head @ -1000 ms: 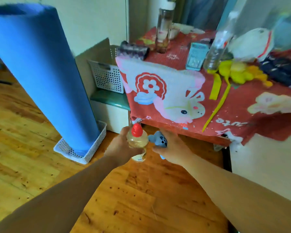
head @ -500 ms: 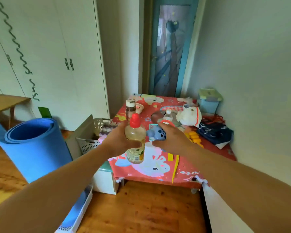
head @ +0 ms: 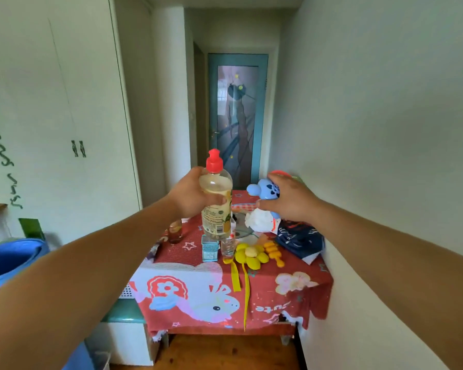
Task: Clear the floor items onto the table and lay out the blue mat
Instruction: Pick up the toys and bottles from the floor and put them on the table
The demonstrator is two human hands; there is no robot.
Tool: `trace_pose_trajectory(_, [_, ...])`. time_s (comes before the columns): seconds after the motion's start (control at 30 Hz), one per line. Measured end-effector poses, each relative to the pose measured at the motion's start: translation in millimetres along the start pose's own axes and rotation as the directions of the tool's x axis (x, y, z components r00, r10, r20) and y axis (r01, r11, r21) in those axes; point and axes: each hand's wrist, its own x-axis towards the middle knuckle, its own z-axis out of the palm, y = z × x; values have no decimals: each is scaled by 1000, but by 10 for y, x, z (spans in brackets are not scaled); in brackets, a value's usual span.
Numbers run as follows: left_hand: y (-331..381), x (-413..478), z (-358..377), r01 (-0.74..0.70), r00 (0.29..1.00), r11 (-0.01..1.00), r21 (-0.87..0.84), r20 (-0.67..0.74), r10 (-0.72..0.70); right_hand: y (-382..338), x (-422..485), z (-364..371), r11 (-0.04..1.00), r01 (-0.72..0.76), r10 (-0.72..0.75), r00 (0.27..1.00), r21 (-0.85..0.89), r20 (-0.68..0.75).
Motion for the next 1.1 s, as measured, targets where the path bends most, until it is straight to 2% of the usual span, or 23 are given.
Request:
trace_pose_trajectory(0.3, [11, 559, 615, 24, 987, 998, -62, 162, -14, 706, 57, 15, 993, -112, 112, 993, -27, 33])
trace_pose_trajectory(0.67, [-878, 1955, 1123, 73, 979, 994, -82, 196, -56, 1464, 1159, 610, 973, -215, 220, 974, -80, 53])
trace_pose_trajectory(1.1, [-1550, 3145, 1750, 163, 969, 983, -86, 203, -143, 2436, 2201, 1138, 937, -293, 328, 926, -191, 189])
